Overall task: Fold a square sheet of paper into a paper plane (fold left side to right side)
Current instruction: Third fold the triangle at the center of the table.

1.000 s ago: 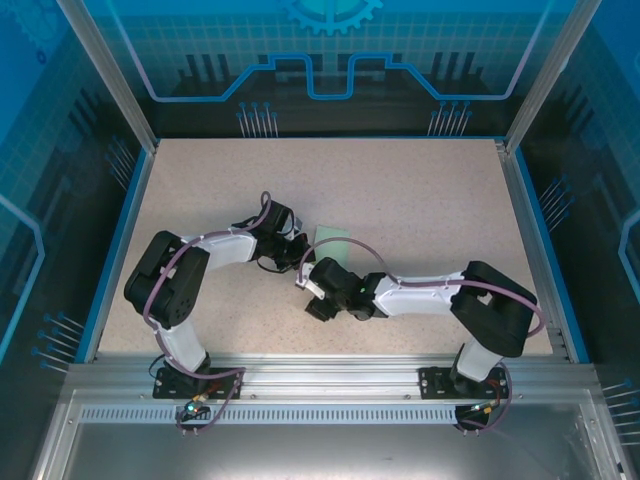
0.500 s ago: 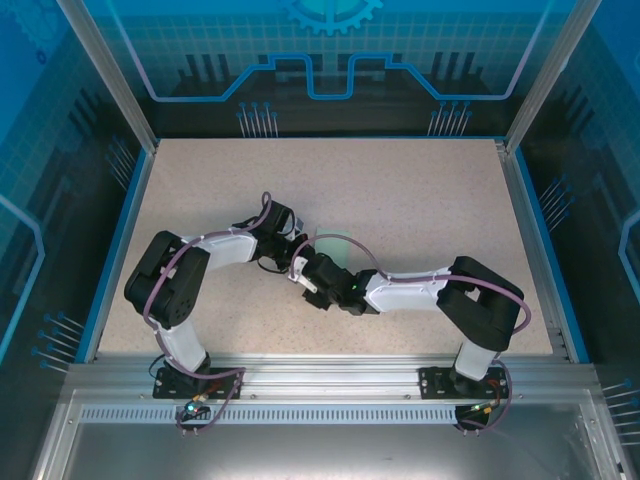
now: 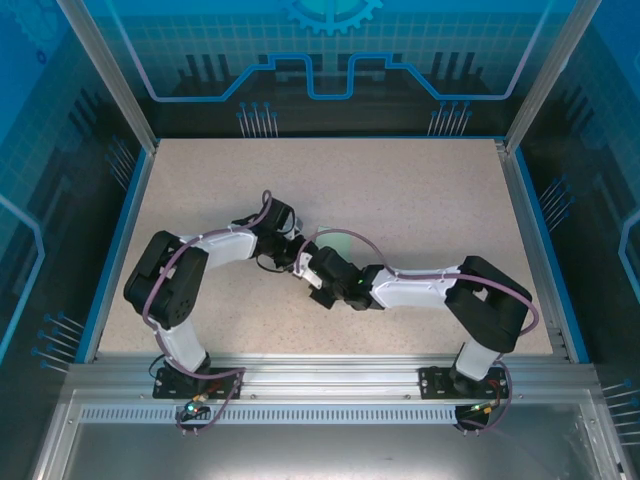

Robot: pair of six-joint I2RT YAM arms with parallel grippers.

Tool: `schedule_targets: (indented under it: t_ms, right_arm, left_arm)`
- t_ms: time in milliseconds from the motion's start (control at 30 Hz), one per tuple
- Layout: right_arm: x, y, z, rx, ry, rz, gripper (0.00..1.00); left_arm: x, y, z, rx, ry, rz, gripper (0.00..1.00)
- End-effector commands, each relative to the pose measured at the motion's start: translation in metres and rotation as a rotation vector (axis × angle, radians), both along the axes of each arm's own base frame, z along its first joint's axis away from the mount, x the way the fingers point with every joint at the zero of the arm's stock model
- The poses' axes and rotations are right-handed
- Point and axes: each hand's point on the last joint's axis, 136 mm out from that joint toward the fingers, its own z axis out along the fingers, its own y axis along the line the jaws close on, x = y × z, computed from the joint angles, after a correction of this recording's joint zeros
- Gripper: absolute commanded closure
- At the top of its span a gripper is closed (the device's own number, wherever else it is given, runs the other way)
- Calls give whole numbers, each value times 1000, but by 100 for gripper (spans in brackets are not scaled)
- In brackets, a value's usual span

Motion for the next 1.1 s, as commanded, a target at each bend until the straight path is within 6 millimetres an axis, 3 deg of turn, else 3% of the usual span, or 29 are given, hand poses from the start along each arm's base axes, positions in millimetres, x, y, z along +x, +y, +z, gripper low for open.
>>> schedule_targets:
  t_ms: [0, 100, 200, 333, 433, 733, 867, 1067]
  right_arm:
    - [-8, -12, -5, 6, 60, -2, 100]
    - [-10, -16, -8, 8, 77, -6, 100]
    - [-10, -18, -9, 12, 85, -12, 100]
    - [-10, -20, -9, 18, 91, -17, 99]
    - [-8, -20, -9, 19, 94, -23, 99]
    - [-7, -21, -9, 22, 106, -37, 98]
    - [-8, -20, -11, 20, 114, -33, 98]
    - [-8, -18, -11, 20, 127, -25, 97]
  left_arm:
    - [5, 15, 21, 26, -42, 11, 52]
    - [9, 26, 28, 34, -57, 30, 44]
    - [16, 34, 36, 26, -76, 56, 43]
    - [31, 18, 50, -55, -113, 22, 59]
    - [41, -2, 52, -103, -117, -31, 64]
    - [69, -58, 19, -108, -53, -170, 69]
    - [74, -68, 7, -99, -41, -189, 69]
    - [69, -64, -17, -50, 1, -205, 69]
